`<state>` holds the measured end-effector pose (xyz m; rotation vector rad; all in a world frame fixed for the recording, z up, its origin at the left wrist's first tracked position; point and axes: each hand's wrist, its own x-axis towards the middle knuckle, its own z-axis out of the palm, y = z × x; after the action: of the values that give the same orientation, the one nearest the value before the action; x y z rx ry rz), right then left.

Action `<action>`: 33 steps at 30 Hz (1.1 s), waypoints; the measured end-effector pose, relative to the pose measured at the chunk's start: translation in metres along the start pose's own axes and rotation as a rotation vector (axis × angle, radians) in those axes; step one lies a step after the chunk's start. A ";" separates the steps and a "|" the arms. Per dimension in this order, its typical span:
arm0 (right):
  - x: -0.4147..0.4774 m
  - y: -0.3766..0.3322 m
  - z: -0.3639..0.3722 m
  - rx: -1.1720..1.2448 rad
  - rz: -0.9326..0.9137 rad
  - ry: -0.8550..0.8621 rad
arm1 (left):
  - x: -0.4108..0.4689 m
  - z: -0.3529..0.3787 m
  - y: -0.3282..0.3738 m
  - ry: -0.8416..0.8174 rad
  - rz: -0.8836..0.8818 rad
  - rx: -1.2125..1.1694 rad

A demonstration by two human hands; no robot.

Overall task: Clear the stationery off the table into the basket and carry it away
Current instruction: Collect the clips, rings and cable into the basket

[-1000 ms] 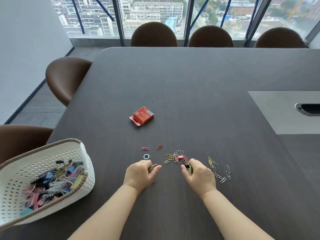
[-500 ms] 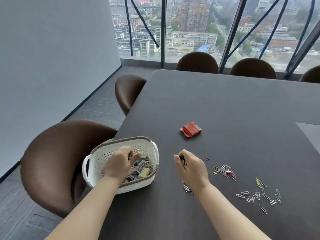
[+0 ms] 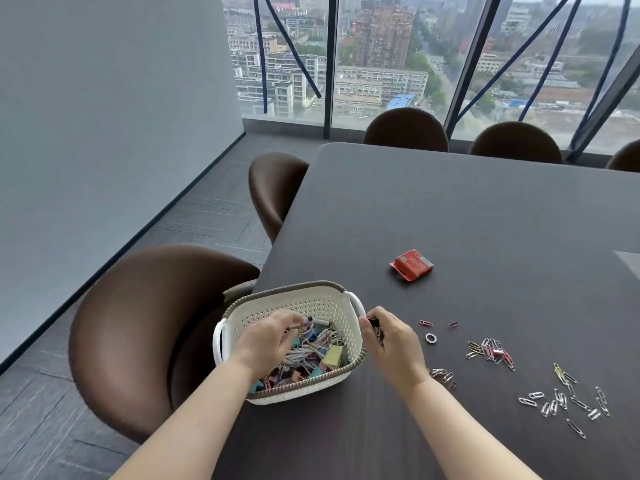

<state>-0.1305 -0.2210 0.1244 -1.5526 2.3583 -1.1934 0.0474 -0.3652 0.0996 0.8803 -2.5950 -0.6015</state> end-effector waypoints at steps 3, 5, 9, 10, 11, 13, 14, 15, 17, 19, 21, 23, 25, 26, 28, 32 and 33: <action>-0.001 -0.001 0.006 0.007 0.000 0.004 | -0.003 0.001 -0.002 0.100 0.049 0.042; -0.001 -0.004 0.009 0.011 -0.011 0.002 | -0.005 0.000 -0.003 0.172 0.095 0.087; 0.002 -0.010 0.016 0.034 -0.038 -0.003 | -0.009 -0.007 0.002 0.209 0.101 0.125; 0.003 -0.011 0.018 0.036 -0.046 -0.003 | -0.010 -0.006 0.000 0.208 0.092 0.134; 0.004 -0.012 0.020 0.038 -0.051 -0.007 | -0.011 -0.005 -0.002 0.198 0.090 0.150; 0.006 -0.014 0.023 0.048 -0.051 -0.020 | -0.013 -0.006 -0.007 0.152 0.070 0.196; 0.006 -0.015 0.023 0.052 -0.052 -0.025 | -0.014 -0.008 -0.008 0.142 0.063 0.218; 0.007 -0.016 0.023 0.054 -0.056 -0.026 | -0.016 -0.009 -0.008 0.153 0.060 0.243; 0.007 -0.016 0.024 0.057 -0.063 -0.025 | -0.018 -0.012 -0.008 0.186 0.039 0.273; 0.006 -0.015 0.024 0.058 -0.058 -0.029 | -0.021 -0.013 -0.007 0.218 0.037 0.262; 0.006 -0.015 0.026 0.047 -0.052 -0.043 | -0.023 -0.014 -0.009 0.278 0.050 0.266; 0.008 -0.019 0.031 0.033 -0.058 -0.070 | -0.026 -0.018 -0.010 0.339 0.051 0.282; 0.013 -0.027 0.039 -0.003 -0.074 -0.109 | -0.030 -0.021 -0.012 0.376 0.047 0.291; 0.016 -0.031 0.043 -0.029 -0.077 -0.135 | -0.032 -0.022 -0.014 0.376 0.042 0.299; 0.021 -0.037 0.052 -0.069 -0.063 -0.199 | -0.039 -0.021 -0.022 0.356 0.023 0.351; 0.023 -0.037 0.062 -0.192 -0.027 -0.400 | -0.050 -0.020 -0.034 0.325 -0.025 0.379; 0.023 -0.037 0.062 -0.209 -0.028 -0.416 | -0.052 -0.020 -0.034 0.332 -0.027 0.374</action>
<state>-0.0859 -0.2810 0.1127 -1.6992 2.2370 -0.5639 0.1123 -0.3618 0.0911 1.0274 -2.4240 0.0337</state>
